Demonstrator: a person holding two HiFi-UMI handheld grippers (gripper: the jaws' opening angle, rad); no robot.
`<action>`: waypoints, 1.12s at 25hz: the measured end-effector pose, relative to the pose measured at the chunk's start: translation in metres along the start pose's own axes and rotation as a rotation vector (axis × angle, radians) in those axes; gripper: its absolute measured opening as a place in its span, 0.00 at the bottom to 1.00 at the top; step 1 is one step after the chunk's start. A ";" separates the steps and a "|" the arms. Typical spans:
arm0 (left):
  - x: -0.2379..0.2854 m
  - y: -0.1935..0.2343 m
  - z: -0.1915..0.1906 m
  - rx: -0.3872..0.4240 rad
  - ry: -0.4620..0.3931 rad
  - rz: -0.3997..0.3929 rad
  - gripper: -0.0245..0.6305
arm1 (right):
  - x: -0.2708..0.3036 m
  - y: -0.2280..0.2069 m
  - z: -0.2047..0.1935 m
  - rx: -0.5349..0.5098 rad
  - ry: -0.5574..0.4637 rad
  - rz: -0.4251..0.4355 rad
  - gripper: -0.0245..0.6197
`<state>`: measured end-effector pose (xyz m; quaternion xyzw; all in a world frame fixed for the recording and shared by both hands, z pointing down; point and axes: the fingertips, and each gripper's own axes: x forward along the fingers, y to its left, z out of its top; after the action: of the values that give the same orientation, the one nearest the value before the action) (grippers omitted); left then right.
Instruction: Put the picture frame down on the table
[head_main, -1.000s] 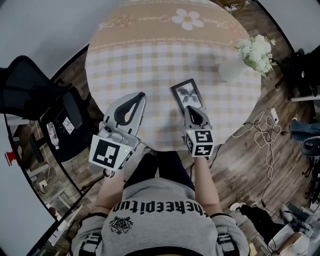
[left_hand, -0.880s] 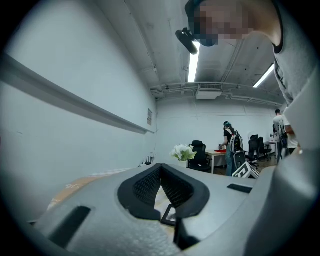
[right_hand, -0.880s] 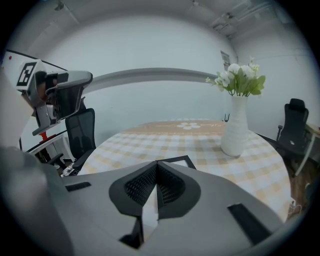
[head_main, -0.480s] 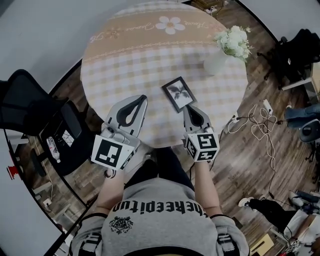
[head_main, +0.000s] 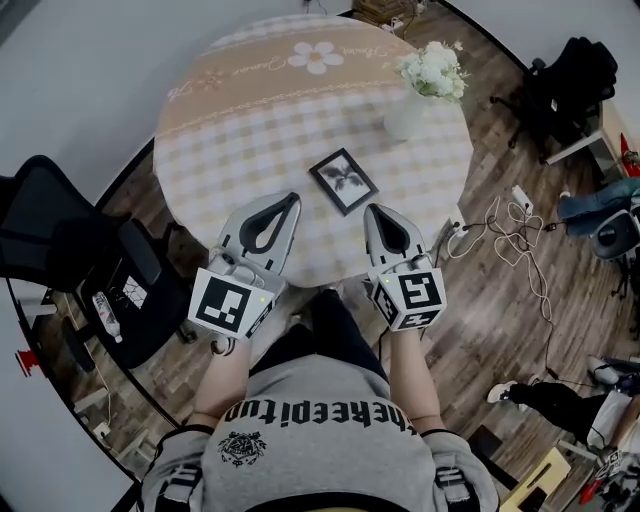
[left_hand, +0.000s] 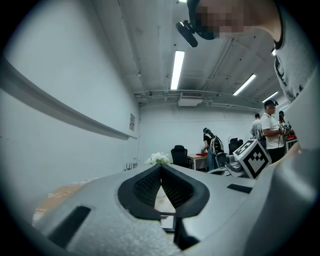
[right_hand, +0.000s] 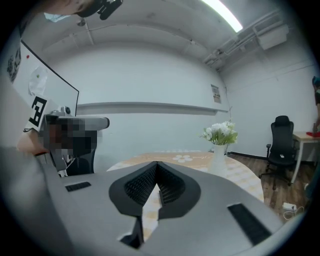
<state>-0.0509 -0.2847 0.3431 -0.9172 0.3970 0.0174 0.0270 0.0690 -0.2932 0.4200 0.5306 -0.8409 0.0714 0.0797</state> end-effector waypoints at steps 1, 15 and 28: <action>-0.001 -0.003 0.001 0.002 -0.003 -0.009 0.06 | -0.005 0.002 0.005 0.000 -0.015 -0.001 0.05; -0.029 -0.023 0.020 0.021 -0.034 -0.068 0.06 | -0.045 0.034 0.039 -0.028 -0.126 -0.024 0.05; -0.056 -0.044 0.031 0.040 -0.065 -0.090 0.06 | -0.082 0.054 0.052 -0.033 -0.202 -0.044 0.05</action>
<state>-0.0575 -0.2125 0.3171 -0.9324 0.3544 0.0382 0.0590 0.0525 -0.2085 0.3498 0.5520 -0.8338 0.0020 0.0045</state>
